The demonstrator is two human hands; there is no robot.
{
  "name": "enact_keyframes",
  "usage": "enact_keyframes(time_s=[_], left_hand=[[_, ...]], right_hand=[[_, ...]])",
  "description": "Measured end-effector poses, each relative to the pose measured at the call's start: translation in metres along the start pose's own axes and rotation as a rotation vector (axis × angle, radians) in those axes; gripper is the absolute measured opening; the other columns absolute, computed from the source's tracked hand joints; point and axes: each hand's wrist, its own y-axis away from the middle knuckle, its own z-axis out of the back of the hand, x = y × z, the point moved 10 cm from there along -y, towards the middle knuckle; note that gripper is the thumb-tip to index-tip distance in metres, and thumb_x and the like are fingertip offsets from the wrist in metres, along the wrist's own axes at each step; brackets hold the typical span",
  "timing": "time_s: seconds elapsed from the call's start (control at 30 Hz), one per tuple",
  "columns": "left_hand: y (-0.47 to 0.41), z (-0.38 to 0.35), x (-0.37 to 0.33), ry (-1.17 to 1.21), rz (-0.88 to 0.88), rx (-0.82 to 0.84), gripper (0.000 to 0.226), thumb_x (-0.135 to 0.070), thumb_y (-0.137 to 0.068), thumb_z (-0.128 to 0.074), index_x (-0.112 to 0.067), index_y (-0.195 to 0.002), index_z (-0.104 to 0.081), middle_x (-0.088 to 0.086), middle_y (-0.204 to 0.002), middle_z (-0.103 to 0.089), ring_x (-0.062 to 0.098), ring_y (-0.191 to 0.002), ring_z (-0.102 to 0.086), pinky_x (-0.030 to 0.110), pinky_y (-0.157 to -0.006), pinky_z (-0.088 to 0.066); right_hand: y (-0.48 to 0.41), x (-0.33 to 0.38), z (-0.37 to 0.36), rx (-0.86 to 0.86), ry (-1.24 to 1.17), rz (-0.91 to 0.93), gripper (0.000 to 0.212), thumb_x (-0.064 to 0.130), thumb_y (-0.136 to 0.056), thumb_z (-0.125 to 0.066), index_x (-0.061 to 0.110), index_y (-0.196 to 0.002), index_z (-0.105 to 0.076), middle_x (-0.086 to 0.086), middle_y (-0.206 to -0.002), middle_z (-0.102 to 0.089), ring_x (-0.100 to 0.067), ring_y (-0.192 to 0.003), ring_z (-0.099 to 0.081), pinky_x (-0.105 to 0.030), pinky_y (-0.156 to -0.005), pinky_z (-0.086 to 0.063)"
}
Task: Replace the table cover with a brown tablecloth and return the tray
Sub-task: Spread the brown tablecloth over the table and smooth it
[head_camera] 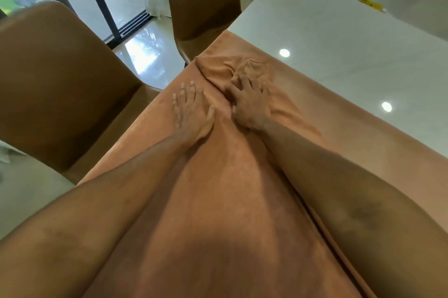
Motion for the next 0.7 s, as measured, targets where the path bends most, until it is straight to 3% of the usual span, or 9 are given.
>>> enact_keyframes(time_s=[0.13,0.23,0.33,0.37,0.47,0.57,0.63,0.7], left_hand=[[-0.039,0.000,-0.008,-0.144,-0.057,-0.019,0.070,-0.060,-0.100,-0.015,-0.022,-0.159,-0.008,0.005,-0.167,-0.002,0.026,-0.154,0.005,0.056,-0.119,0.016],[-0.051,-0.013,0.005,-0.118,-0.055,0.059,0.070,-0.068,-0.098,-0.010,-0.034,-0.158,0.002,-0.001,-0.167,0.009,0.025,-0.153,0.012,0.061,-0.118,0.012],[-0.048,-0.018,0.013,-0.141,-0.028,0.064,0.074,-0.074,-0.094,-0.010,-0.039,-0.157,0.007,-0.003,-0.166,0.014,0.024,-0.152,0.017,0.061,-0.118,0.011],[-0.049,-0.019,0.013,-0.147,-0.020,0.064,0.075,-0.076,-0.093,-0.010,-0.040,-0.157,0.007,-0.003,-0.166,0.014,0.024,-0.152,0.017,0.062,-0.118,0.012],[-0.051,-0.018,0.012,-0.149,-0.013,0.064,0.077,-0.077,-0.091,-0.010,-0.040,-0.157,0.004,-0.001,-0.167,0.013,0.026,-0.152,0.017,0.063,-0.117,0.011],[-0.050,-0.017,0.011,-0.159,-0.013,0.060,0.078,-0.077,-0.091,-0.011,-0.038,-0.157,0.001,0.000,-0.167,0.011,0.028,-0.152,0.015,0.063,-0.117,0.011],[-0.050,-0.016,0.010,-0.162,-0.013,0.050,0.079,-0.077,-0.091,-0.010,-0.037,-0.158,0.001,0.001,-0.167,0.011,0.028,-0.152,0.015,0.062,-0.117,0.010],[-0.050,-0.017,0.009,-0.166,-0.025,0.055,0.079,-0.077,-0.091,-0.010,-0.036,-0.158,0.000,0.001,-0.167,0.010,0.028,-0.153,0.014,0.062,-0.118,0.011]], right_hand=[[-0.027,0.019,0.005,-0.090,0.049,0.086,0.048,0.053,-0.098,-0.043,0.042,-0.144,-0.041,-0.006,-0.155,-0.034,-0.031,-0.144,-0.027,-0.055,-0.119,-0.013],[-0.047,0.018,-0.008,-0.046,0.053,0.147,0.051,0.059,-0.100,-0.038,0.040,-0.147,-0.040,-0.007,-0.151,-0.039,-0.031,-0.140,-0.034,-0.051,-0.119,-0.019],[-0.066,-0.019,-0.004,-0.035,-0.025,0.070,0.069,0.082,-0.092,-0.018,0.041,-0.140,-0.046,0.001,-0.146,-0.043,-0.020,-0.134,-0.040,-0.044,-0.119,-0.025],[-0.072,-0.040,0.009,-0.070,-0.059,-0.007,0.067,0.083,-0.090,-0.021,0.042,-0.134,-0.050,0.005,-0.142,-0.047,-0.016,-0.129,-0.043,-0.043,-0.116,-0.030],[-0.083,-0.101,0.067,-0.168,0.083,-0.209,0.036,0.043,-0.097,-0.046,0.029,-0.128,-0.058,-0.006,-0.133,-0.048,-0.030,-0.121,-0.045,-0.047,-0.101,-0.041],[-0.076,-0.140,0.098,-0.183,0.113,-0.313,0.058,0.014,-0.087,-0.050,0.020,-0.144,-0.043,-0.016,-0.136,-0.041,-0.039,-0.120,-0.042,-0.055,-0.094,-0.045],[-0.064,-0.138,0.081,-0.102,0.044,-0.261,0.068,0.019,-0.088,-0.052,0.026,-0.152,-0.033,-0.016,-0.146,-0.037,-0.040,-0.125,-0.041,-0.057,-0.098,-0.045],[-0.038,-0.119,0.064,-0.089,0.086,-0.181,0.058,0.037,-0.094,-0.049,0.035,-0.151,-0.034,-0.015,-0.153,-0.035,-0.041,-0.132,-0.040,-0.057,-0.103,-0.043]])
